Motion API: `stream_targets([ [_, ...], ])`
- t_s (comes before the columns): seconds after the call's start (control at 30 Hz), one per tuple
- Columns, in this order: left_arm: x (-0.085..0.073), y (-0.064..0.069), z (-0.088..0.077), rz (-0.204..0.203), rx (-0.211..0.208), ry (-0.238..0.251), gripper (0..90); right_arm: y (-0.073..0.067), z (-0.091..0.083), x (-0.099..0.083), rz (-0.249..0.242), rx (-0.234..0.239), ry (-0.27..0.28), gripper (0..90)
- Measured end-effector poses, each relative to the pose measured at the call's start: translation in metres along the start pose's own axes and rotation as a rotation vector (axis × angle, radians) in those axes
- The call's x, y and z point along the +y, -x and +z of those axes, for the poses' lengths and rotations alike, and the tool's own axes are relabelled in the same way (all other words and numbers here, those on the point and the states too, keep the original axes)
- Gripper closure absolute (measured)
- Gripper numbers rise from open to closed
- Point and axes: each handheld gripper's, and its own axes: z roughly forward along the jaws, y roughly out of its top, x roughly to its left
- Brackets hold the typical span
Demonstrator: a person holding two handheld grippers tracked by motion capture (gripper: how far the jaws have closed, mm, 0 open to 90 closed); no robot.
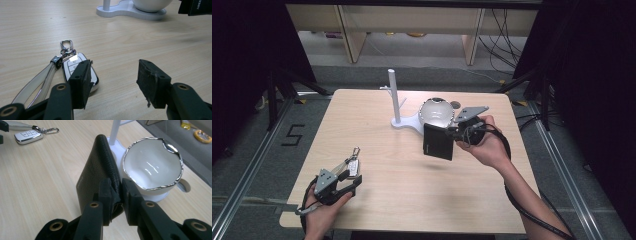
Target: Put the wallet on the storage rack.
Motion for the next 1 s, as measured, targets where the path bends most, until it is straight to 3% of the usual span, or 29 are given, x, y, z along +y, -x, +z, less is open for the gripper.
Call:
stream_targets([
  [0.17,-0.001,0.000,0.001,0.001,-0.001,0.002,44.1,0.008,-0.006,0.001,-0.020,-0.011,-0.005,79.6],
  [0.43,-0.002,-0.001,0.002,0.002,0.001,0.002,44.1,0.016,-0.012,0.001,0.008,-0.051,0.021,79.6],
  [0.47,-0.002,-0.001,0.002,0.001,0.002,0.004,44.0,0.018,-0.013,0.002,-0.008,-0.042,0.018,79.6],
  [0.5,-0.002,-0.001,0.002,0.000,0.003,0.005,44.1,0.017,-0.013,0.002,0.010,-0.055,0.021,79.5],
  [0.57,-0.002,-0.001,0.001,0.000,0.007,0.000,44.1,0.021,-0.013,0.002,-0.019,-0.065,0.026,79.6],
  [0.7,-0.003,-0.001,0.002,0.002,0.005,0.003,44.1,0.023,-0.013,0.003,0.002,-0.071,0.025,79.6],
  [0.87,-0.003,-0.001,0.002,0.001,0.006,0.004,44.1,0.029,-0.012,0.005,-0.039,-0.107,0.021,79.5],
  [1.0,-0.003,-0.001,0.002,0.001,0.006,0.005,44.1,0.030,-0.009,0.007,-0.026,-0.107,0.038,79.5],
])
